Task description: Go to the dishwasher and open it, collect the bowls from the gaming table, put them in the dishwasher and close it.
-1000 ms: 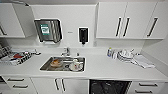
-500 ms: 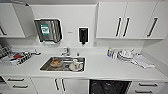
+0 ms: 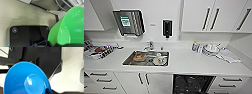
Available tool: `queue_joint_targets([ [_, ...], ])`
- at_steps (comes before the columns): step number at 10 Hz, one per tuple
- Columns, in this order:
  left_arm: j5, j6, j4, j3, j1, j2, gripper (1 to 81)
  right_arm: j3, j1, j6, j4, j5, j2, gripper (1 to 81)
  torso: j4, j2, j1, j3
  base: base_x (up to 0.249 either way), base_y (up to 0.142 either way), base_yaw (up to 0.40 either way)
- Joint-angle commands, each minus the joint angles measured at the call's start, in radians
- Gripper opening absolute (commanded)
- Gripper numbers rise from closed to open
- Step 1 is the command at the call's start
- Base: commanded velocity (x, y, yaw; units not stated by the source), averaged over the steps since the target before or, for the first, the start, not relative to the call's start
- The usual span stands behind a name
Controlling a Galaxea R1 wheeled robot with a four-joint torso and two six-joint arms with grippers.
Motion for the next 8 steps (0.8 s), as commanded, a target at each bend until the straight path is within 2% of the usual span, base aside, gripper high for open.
queue_joint_targets([
  [1,0.072,-0.004,0.012,0.139,-0.091,-0.128,1.0,0.004,0.021,0.003,-0.005,-0.041,-0.016,1.0,0.0,0.0,0.0,-0.02,0.0,0.0,0.0],
  [5,0.058,-0.004,0.007,0.176,-0.194,-0.171,1.0,0.005,0.027,0.002,-0.008,-0.041,-0.014,1.0,0.0,0.001,0.001,-0.031,0.0,0.0,0.0],
  [6,0.044,-0.005,0.001,0.184,-0.228,-0.177,1.0,0.007,0.029,0.0,-0.008,-0.041,-0.015,1.0,0.0,0.001,0.0,-0.031,0.0,0.0,0.0],
  [8,0.057,-0.005,-0.022,0.227,-0.292,-0.201,1.0,0.007,0.026,0.0,-0.006,-0.041,-0.02,1.0,0.0,0.001,0.001,-0.031,0.0,0.0,0.0],
])
